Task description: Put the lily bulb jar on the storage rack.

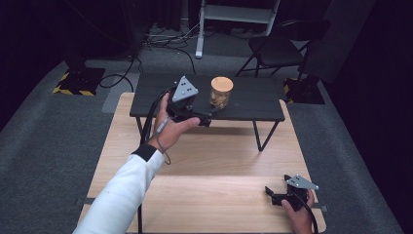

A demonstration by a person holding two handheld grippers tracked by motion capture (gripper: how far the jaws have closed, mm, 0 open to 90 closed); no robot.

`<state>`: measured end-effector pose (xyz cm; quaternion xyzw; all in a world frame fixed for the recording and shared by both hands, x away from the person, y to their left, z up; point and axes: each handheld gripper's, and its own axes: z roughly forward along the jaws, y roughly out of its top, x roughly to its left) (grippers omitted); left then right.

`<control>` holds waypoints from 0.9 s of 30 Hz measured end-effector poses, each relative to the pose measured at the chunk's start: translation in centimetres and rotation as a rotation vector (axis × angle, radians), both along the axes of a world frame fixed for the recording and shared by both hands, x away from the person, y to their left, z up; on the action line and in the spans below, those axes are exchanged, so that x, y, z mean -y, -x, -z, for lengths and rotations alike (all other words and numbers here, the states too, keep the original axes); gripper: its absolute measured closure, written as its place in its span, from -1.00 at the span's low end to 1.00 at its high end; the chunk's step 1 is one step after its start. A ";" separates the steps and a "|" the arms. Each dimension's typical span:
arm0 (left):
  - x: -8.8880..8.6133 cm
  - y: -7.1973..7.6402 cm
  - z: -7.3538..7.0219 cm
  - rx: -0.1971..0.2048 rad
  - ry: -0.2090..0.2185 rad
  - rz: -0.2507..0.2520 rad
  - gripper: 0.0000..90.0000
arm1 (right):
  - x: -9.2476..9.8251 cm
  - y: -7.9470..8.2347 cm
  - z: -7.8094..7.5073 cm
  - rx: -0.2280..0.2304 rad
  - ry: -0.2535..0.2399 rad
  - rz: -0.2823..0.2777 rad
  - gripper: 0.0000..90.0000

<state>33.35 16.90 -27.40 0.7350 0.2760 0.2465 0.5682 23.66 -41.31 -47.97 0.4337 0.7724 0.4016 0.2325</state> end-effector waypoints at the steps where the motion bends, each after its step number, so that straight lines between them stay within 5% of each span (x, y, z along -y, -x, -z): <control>1: -0.1 0.5 0.3 0.008 -0.012 -0.005 -0.99 | 0.0 0.0 0.0 0.000 0.001 0.000 -1.00; 11: -2.1 4.1 4.9 -0.013 -0.021 -0.032 -0.99 | 0.0 0.0 0.0 0.000 0.001 -0.001 -1.00; 16: -2.6 5.8 7.0 0.021 -0.041 -0.031 -0.99 | 0.0 0.0 0.0 0.000 0.000 -0.002 -1.00; 27: -3.7 8.0 12.1 -0.038 -0.020 -0.038 -0.99 | 0.0 0.0 0.0 0.000 0.000 -0.004 -1.00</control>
